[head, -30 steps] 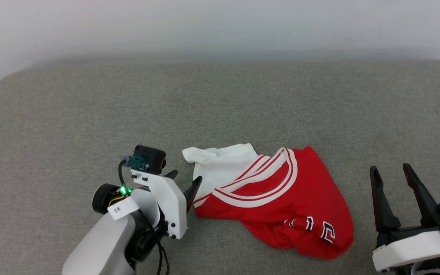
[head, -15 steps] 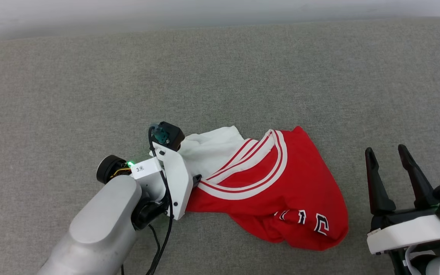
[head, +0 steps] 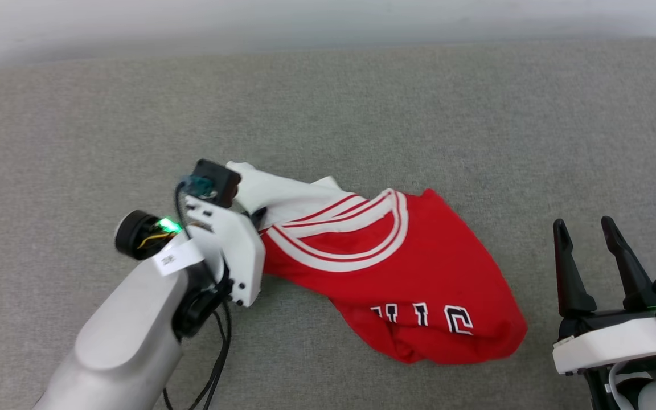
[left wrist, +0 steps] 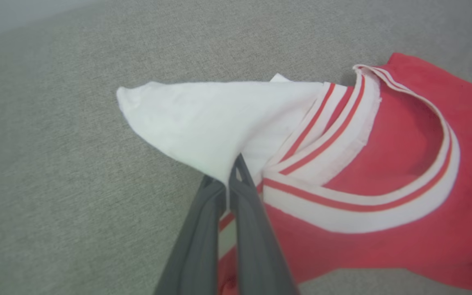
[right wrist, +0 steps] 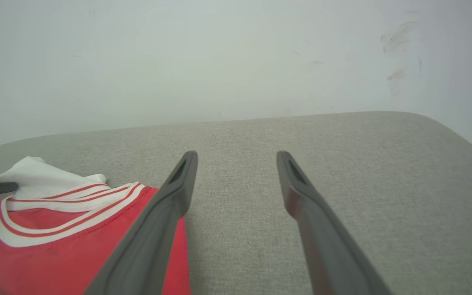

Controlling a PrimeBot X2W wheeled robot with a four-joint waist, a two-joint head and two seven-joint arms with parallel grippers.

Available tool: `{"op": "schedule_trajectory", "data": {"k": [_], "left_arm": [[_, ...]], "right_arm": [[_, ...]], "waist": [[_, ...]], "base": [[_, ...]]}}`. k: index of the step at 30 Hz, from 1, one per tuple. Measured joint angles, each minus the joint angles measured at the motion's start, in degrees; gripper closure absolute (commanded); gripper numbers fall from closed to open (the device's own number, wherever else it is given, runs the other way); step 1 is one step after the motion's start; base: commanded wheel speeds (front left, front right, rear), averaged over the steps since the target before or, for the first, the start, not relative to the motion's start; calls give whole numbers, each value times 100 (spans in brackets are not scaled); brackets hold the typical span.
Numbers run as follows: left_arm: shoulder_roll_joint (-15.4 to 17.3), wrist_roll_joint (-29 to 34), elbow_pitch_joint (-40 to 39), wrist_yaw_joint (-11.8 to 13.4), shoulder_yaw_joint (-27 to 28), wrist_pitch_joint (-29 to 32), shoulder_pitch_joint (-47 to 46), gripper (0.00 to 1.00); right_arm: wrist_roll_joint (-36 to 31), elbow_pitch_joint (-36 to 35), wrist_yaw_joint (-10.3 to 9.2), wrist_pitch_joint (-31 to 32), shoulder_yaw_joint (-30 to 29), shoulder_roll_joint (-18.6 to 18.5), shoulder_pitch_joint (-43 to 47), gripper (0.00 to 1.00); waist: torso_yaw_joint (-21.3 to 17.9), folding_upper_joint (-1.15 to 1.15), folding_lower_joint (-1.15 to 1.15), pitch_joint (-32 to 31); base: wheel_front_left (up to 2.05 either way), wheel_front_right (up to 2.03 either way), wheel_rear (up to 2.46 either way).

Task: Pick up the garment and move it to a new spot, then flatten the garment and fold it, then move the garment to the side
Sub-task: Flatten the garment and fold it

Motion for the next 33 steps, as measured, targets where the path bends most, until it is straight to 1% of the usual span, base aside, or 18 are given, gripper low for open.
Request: {"op": "schedule_trajectory", "data": {"k": [4,8,11,14,16,17,20,22,23,24,25,27,28,33], "left_arm": [[298,-25,-678,453,332,-255,488,100],[653,-190,-1488,1016,770,-325,1180,100],[818,-360,-2005,1424,1033,-357,1880,100],[858,-538,-2303,1759,1210,-393,2627,100],[835,-698,-2370,1885,1283,-433,3075,100],[726,-907,-2325,1995,1401,-582,3561,100],[595,-1056,-2157,1989,1446,-750,3833,100],[490,-1109,-2020,1931,1439,-855,3863,100],[464,-1117,-1951,1911,1428,-894,3863,73],[439,-1121,-1898,1868,1417,-940,3863,11],[392,-1117,-1837,1861,1426,-1038,3854,0],[324,-1037,-1770,1786,1421,-1293,3807,0],[278,-868,-1763,1831,1521,-1730,3728,0],[242,-480,-1773,1845,1699,-2783,3614,0]], "right_arm": [[10,34,0,-32,-65,0,40,0],[44,34,0,-37,-137,-1,93,0],[52,45,0,-40,-174,-1,131,0],[60,51,0,-44,-210,0,170,0],[69,57,0,-43,-224,0,191,0],[76,77,0,-36,-238,0,255,0],[75,73,0,9,-250,0,258,0],[69,68,0,16,-258,0,273,0],[53,64,0,29,-263,0,285,0],[49,58,0,65,-267,0,306,0],[48,59,0,70,-271,0,333,0],[46,59,0,103,-304,0,402,0],[41,54,0,157,-345,-1,447,0],[42,32,0,265,-353,0,517,0]], "waist": [[92,0,0,-155],[213,0,0,-242],[274,0,0,-288],[327,0,0,-335],[351,0,0,-366],[376,0,0,-435],[383,0,-1,-499],[381,0,-1,-543],[378,0,-1,-566],[374,0,-1,-593],[371,0,-1,-626],[363,0,-1,-702],[355,0,-1,-788],[290,0,-1,-965]], "base": [[0,0,0],[0,0,0],[0,0,0],[0,0,0],[0,0,0],[0,0,0],[0,0,0],[0,0,0],[0,0,0],[0,0,0],[0,0,0],[0,0,0],[0,0,0],[0,0,0]]}}
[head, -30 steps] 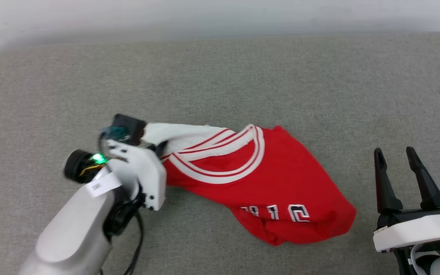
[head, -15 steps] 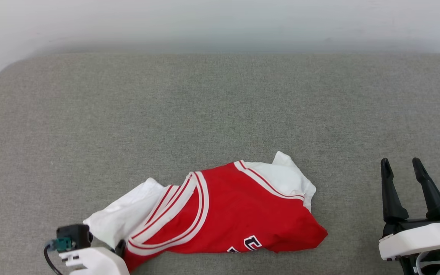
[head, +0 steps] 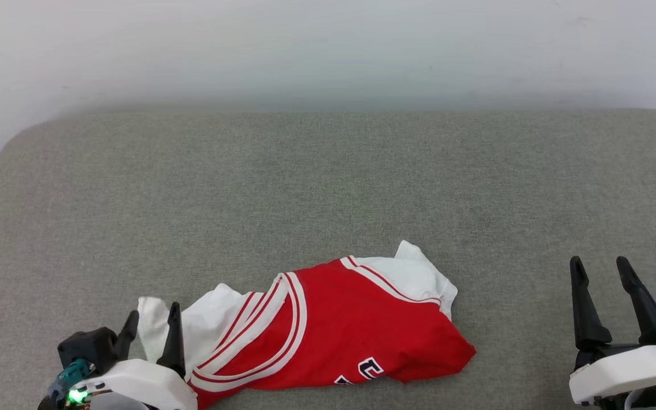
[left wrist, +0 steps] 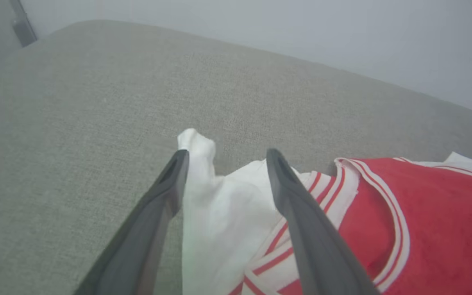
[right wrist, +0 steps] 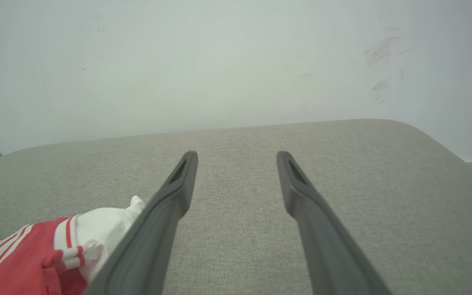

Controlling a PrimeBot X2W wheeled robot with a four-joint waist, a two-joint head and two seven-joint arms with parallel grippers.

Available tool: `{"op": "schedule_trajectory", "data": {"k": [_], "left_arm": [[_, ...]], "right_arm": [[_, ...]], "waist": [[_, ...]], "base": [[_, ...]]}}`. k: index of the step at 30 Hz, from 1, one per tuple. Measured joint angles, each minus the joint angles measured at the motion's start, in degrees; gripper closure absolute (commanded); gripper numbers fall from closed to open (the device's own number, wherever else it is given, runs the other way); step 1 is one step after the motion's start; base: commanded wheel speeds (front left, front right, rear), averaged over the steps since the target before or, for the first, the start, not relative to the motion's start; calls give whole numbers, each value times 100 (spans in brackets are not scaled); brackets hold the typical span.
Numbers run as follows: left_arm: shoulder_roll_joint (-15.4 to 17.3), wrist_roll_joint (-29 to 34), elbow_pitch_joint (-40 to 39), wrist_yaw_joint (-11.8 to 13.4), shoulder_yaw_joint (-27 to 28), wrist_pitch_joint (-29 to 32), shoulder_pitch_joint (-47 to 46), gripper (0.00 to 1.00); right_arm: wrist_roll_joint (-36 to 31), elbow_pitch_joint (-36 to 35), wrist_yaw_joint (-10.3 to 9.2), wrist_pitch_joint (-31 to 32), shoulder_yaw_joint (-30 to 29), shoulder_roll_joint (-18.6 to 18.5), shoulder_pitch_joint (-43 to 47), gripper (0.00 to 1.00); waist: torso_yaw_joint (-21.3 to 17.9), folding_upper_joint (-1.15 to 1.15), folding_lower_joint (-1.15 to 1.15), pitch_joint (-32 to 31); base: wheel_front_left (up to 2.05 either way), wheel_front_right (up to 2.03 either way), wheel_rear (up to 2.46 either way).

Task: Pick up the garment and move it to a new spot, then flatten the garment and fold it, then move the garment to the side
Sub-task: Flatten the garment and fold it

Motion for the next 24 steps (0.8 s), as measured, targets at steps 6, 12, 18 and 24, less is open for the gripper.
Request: {"op": "schedule_trajectory", "data": {"k": [6,12,18,24], "left_arm": [[-49,369,-210,-110,15,-646,-149,0],[-76,648,-523,-172,-70,-754,-177,0],[-142,788,-822,-175,-269,-753,-293,0],[-302,837,-918,-213,-368,-754,-559,0]], "right_arm": [[120,51,-1,189,-73,-1,94,0],[328,328,-1,926,-66,0,12,0],[639,667,-1,2085,182,-335,-662,0],[1098,923,-1,3226,959,-1022,-1590,0]], "waist": [[-38,0,0,-94],[-16,0,0,-40],[130,0,0,142],[404,0,1,459]], "base": [[0,0,0],[0,0,0],[0,0,0],[0,0,0]]}}
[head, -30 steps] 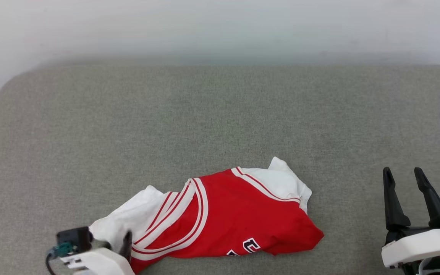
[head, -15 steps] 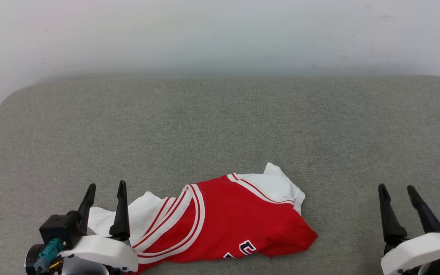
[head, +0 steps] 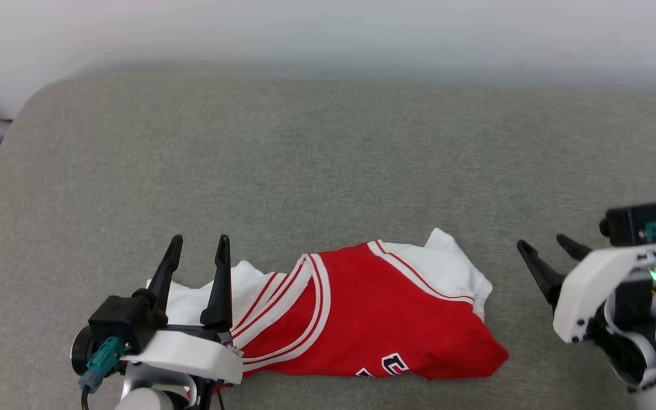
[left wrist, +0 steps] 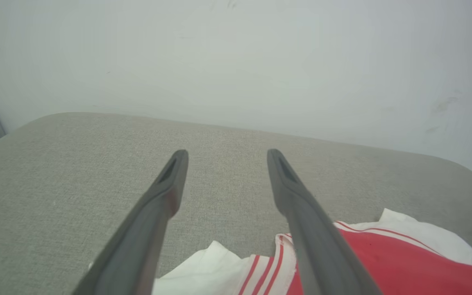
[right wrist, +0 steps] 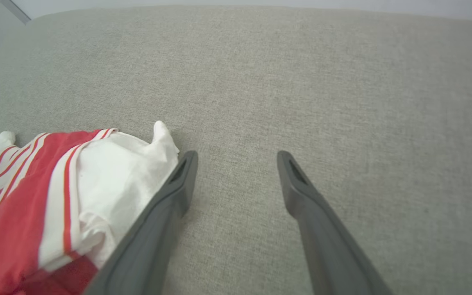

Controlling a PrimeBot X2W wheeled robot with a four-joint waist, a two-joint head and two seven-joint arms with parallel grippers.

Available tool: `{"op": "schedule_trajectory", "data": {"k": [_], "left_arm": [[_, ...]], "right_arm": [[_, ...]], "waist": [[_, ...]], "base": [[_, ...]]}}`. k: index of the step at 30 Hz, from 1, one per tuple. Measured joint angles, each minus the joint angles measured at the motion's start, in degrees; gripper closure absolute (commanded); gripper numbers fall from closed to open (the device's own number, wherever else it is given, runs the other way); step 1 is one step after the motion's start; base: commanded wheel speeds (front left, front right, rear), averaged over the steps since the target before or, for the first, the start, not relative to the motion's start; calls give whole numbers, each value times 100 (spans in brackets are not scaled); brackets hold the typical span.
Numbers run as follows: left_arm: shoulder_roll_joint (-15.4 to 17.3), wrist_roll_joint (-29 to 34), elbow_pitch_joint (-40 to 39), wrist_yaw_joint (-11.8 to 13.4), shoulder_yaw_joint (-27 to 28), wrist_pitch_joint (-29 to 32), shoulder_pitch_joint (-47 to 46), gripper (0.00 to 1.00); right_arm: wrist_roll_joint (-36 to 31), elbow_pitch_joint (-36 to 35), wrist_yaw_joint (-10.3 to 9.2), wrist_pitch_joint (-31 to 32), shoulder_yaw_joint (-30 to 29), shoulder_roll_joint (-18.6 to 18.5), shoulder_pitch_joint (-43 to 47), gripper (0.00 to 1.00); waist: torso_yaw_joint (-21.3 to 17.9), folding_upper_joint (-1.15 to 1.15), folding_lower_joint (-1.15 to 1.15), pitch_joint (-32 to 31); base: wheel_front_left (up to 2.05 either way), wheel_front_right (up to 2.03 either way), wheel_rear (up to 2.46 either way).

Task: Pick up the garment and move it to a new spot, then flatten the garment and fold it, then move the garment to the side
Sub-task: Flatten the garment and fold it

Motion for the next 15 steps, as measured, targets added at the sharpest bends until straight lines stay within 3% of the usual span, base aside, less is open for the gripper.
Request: {"op": "schedule_trajectory", "data": {"k": [15], "left_arm": [[-375,59,352,-305,34,-57,-471,0]], "right_arm": [[933,989,0,1503,2358,-1150,-1706,0]], "waist": [[608,0,1,842]], "base": [[0,0,0]]}}
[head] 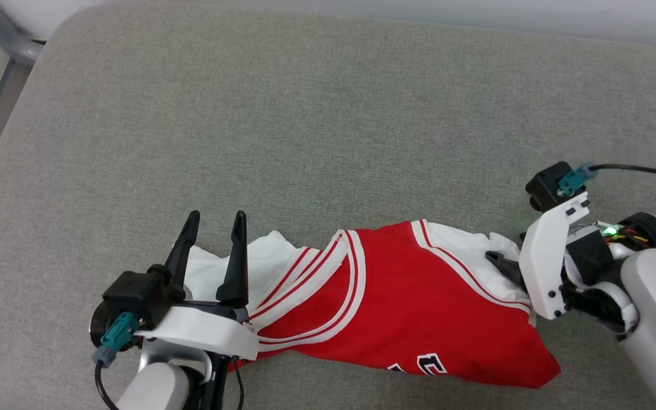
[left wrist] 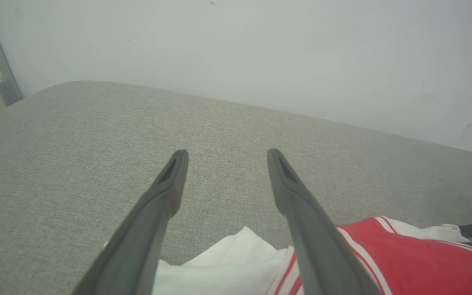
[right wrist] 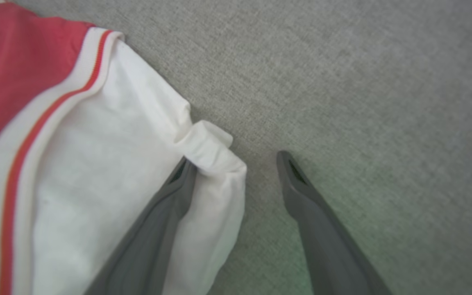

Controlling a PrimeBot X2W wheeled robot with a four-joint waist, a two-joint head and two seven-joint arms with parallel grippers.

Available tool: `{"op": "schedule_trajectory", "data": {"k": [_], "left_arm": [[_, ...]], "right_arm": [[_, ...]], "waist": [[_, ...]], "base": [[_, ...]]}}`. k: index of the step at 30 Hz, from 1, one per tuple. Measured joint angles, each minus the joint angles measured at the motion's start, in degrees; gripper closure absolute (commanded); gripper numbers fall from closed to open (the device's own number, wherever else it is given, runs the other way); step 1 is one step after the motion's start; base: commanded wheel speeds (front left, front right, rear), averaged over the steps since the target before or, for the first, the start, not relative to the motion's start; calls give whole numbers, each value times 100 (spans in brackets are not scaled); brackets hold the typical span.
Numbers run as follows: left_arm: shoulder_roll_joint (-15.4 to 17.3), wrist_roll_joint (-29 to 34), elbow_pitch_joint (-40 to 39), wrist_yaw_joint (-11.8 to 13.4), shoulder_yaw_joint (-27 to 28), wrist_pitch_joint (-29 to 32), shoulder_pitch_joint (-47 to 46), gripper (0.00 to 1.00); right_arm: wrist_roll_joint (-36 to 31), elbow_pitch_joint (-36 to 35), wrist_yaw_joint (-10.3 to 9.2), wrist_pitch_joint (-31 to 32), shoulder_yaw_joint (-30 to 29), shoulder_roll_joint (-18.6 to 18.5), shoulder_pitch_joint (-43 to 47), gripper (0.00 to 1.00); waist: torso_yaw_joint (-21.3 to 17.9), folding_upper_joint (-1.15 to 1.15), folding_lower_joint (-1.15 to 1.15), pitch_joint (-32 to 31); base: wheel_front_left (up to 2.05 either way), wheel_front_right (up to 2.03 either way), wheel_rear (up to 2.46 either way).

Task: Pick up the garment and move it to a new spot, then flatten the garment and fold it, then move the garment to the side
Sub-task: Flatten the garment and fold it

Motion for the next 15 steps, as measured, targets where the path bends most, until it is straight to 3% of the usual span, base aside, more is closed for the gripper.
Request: {"op": "schedule_trajectory", "data": {"k": [2,3,4,5,10,15], "left_arm": [[-42,30,35,-25,21,-1,-34,0],[-66,34,54,-54,30,-1,-40,0],[-102,37,77,-62,44,-1,-40,0],[-125,51,91,-70,62,-1,-40,0],[-187,124,177,-160,192,-2,-35,0],[-229,166,242,-196,301,-10,79,0]], "right_arm": [[127,155,0,158,164,-79,-78,0],[168,227,-1,199,241,-103,-123,13],[221,272,-1,220,289,-126,-154,61],[266,305,-1,215,320,-137,-165,100],[397,379,5,-270,255,-102,-231,100],[227,191,3,-999,-402,-63,-242,100]], "waist": [[34,0,0,49],[47,0,0,64],[56,0,-1,72],[62,0,0,78],[41,0,0,13],[-77,0,0,-131]], "base": [[0,0,0],[0,0,0],[0,0,0],[0,0,0],[0,0,0],[0,0,0]]}}
